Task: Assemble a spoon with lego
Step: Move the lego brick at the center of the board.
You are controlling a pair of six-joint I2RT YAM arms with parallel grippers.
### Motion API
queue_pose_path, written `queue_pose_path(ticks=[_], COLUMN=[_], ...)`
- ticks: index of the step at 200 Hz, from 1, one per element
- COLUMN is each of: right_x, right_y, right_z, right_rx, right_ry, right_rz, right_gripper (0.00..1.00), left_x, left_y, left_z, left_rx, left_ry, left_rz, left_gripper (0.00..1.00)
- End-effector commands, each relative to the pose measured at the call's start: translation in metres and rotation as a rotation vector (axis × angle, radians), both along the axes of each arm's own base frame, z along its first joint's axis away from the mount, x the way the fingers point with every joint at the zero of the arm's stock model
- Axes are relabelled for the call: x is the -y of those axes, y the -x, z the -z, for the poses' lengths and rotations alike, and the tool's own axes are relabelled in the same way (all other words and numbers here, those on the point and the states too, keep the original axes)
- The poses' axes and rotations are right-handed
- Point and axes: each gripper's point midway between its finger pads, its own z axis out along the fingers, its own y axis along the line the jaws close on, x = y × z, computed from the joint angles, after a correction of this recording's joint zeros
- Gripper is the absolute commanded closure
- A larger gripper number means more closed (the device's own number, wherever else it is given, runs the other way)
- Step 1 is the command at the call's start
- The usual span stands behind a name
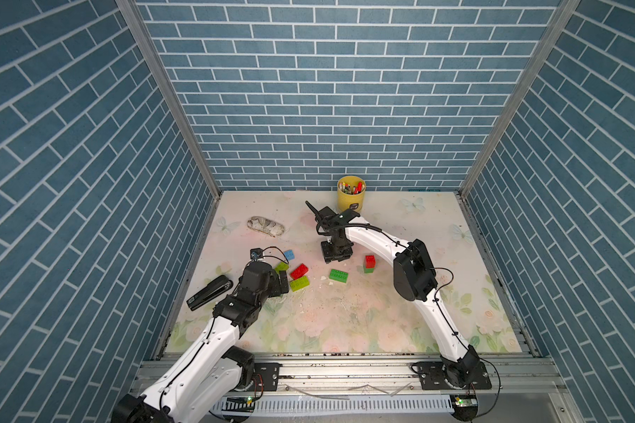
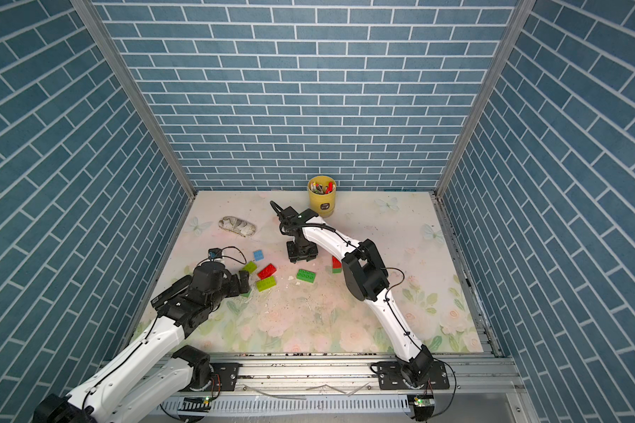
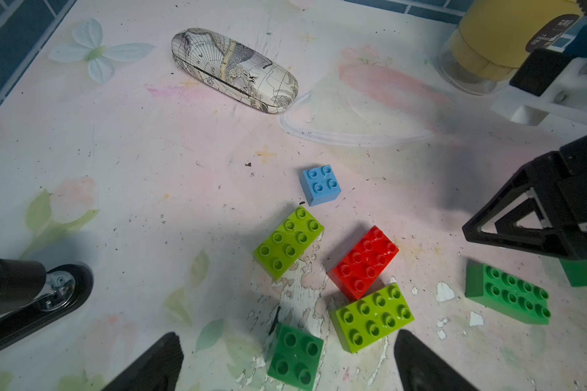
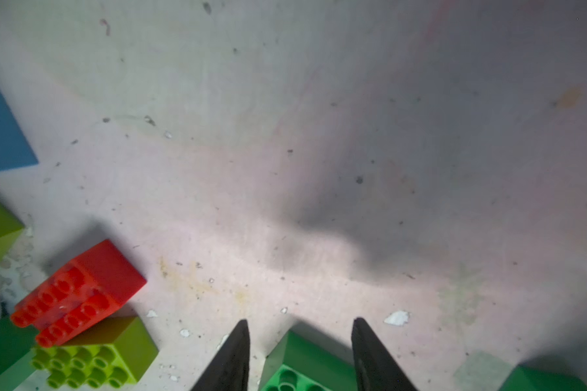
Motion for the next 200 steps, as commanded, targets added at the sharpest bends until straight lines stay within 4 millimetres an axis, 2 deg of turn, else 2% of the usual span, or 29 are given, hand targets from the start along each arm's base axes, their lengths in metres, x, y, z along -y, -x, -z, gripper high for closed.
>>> queue_pose_path(ticks=[1,50,77,99,111,117,137,138,143,170,181,200], right_x=[-0.010,-0.007,-0.005,0.005,0.011,0.013,0.022,0.022,0.023,0.031,0.037,0.046], right_y=[0.018,0.053,0.068,0.083,0.088,0.089,0.083,0.082,0.080,0.081,0.082,0.086], right_z=[0.000,0.012,0.004,0.000,-0.001,-0.004,-0.009,-0.019,-0.024,-0.028,-0.025,-0.015], right_rx=[-0.043,-0.110,-0.097,-0.095,-0.078,-0.063,0.010,0.027,0.046,0.071,0.068,0.041], right_ry=[-0.034,-0.024,0.001,0.045,0.070,0.074,0.125,0.111,0.111,0.132,0.147,0.167], right_rz=[-0.042,-0.065,-0.119,-0.140,-0.136,-0.138,-0.123,-0.122,-0.121,-0.135,-0.133,-0.110], right_gripper=[0.50,0.51,0.52,0.52,0.47,0.40,0.27,0.26,0.23,0.05,0.01,0.01], left_x=[-0.002,0.001,0.002,0.001,0.002,0.002,0.003,0.003,0.004,0.005,0.005,0.006], left_y=[0.000,-0.001,0.000,0.000,0.000,0.000,0.000,0.000,0.000,0.000,-0.001,-0.001], left_z=[-0.001,0.000,0.000,-0.001,-0.001,-0.001,0.000,0.000,0.000,0.000,0.001,0.002], left_rx=[-0.015,-0.021,-0.017,-0.016,-0.014,-0.014,-0.016,-0.017,-0.018,-0.022,-0.022,-0.027], left_ry=[0.000,0.004,0.008,0.009,0.011,0.013,0.015,0.014,0.015,0.017,0.017,0.017], left_rz=[-0.011,0.000,0.004,0.005,0.006,0.007,0.012,0.013,0.013,0.019,0.021,0.023], left_gripper=[0.01,0.01,0.01,0.01,0.01,0.01,0.01,0.01,0.01,0.01,0.01,0.01])
